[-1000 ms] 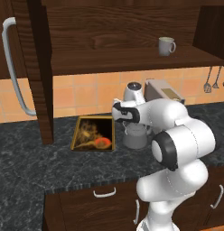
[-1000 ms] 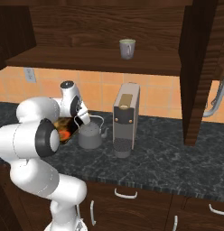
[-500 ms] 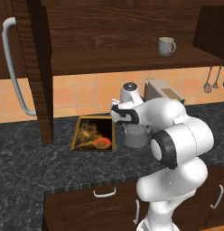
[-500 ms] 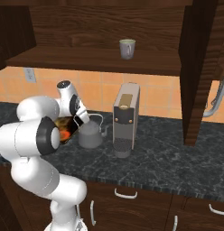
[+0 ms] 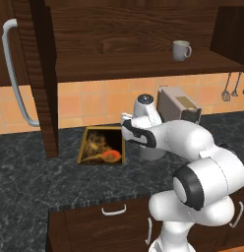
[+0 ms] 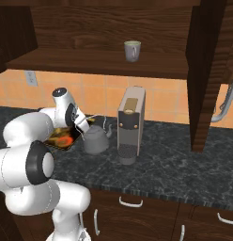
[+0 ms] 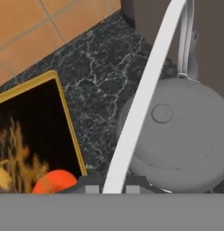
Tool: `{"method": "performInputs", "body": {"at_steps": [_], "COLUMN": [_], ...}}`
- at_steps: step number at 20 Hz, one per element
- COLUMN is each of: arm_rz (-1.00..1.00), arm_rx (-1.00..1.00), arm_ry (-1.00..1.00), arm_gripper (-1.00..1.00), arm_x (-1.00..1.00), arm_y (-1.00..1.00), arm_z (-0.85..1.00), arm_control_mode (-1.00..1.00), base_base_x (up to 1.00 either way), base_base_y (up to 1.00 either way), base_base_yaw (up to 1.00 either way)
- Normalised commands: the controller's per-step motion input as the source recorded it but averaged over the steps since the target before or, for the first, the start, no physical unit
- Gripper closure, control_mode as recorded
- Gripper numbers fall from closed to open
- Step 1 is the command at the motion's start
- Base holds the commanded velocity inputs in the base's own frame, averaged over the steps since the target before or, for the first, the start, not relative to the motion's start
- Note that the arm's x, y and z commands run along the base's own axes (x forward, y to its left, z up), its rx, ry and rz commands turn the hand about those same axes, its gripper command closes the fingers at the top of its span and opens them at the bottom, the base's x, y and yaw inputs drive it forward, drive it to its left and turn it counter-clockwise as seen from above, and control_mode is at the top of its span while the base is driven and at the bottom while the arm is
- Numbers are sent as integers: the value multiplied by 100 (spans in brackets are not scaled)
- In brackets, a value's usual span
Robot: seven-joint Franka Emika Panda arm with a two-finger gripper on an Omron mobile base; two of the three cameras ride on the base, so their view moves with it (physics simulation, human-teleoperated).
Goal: Pick the kettle from the counter and place it on the tray. Then pick the mug from the cabinet and place it on the tray. Then close the cabinet doors.
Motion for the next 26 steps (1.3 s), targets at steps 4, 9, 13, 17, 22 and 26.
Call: {"method": "performInputs", "body": {"at_steps": [4, 9, 13, 17, 22, 26], "arm_rz": [17, 30, 24, 12, 4, 2], "arm_rx": [2, 6, 10, 2, 1, 7], "arm_ry": [-7, -24, -28, -25, -1, 8], "arm_gripper": [100, 100, 100, 100, 100, 100], "arm_x": [-16, -4, 7, 21, 41, 26], "arm_y": [18, 45, 55, 51, 41, 34], "arm_z": [38, 40, 7, 0, 14, 3], "arm_control_mode": [-100, -100, -100, -100, -100, -100], "base_base_x": [0, 0, 0, 0, 0, 0], "base_base_y": [0, 0, 0, 0, 0, 0], "base_base_yaw": [0, 0, 0, 0, 0, 0]}}
